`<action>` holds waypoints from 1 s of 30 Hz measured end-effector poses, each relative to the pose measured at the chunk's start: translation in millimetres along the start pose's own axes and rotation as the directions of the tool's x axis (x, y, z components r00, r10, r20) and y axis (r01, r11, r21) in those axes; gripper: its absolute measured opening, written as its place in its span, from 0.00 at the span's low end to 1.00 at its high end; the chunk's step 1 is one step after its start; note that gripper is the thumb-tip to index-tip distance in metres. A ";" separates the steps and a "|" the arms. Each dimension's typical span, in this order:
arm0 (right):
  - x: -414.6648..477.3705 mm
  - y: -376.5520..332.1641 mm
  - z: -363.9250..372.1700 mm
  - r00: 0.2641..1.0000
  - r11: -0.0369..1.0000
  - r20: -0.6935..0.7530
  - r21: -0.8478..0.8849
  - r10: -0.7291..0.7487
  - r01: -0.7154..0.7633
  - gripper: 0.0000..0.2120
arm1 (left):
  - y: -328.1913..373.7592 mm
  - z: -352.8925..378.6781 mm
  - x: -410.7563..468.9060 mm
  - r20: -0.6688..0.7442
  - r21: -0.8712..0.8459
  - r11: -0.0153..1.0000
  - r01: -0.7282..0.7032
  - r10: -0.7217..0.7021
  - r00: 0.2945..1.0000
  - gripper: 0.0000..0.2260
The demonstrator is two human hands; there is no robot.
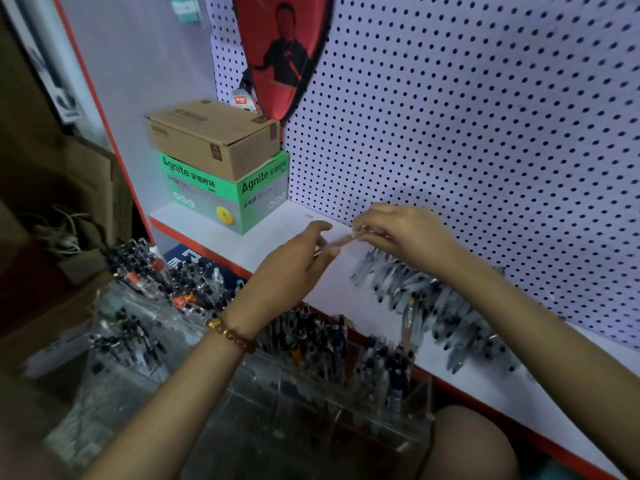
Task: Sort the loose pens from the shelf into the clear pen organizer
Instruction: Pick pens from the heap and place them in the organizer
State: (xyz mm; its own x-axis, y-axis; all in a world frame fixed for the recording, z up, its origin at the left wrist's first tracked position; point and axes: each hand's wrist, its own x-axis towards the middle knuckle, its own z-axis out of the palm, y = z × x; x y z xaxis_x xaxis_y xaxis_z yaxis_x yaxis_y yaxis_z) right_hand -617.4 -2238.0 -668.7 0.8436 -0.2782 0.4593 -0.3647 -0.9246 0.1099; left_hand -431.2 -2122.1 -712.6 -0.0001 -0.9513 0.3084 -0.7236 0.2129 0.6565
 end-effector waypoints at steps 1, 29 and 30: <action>2.9 -4.7 0.1 1.000 1.000 -0.011 0.000 -0.014 0.014 0.14 | -0.1 -0.4 0.2 0.026 0.012 1.000 -0.004 0.004 1.000 0.14; -3.4 -6.0 13.4 0.903 0.804 0.086 0.426 0.421 -0.415 0.10 | 5.1 -6.0 -1.8 -0.127 0.177 0.981 0.079 -0.056 0.990 0.13; -2.5 -20.7 1.7 0.894 0.761 -0.004 0.527 0.447 -0.378 0.11 | 7.2 -5.4 -2.8 -0.155 0.225 0.974 0.040 -0.004 0.988 0.12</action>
State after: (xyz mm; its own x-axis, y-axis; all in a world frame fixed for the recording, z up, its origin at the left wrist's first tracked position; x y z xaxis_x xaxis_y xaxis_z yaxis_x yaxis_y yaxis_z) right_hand -611.3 -2218.6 -673.7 0.5900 -0.6612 0.4634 -0.3892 -0.7357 -0.5544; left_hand -432.7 -2116.7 -705.1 0.1099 -0.9063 0.4081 -0.8598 0.1193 0.4965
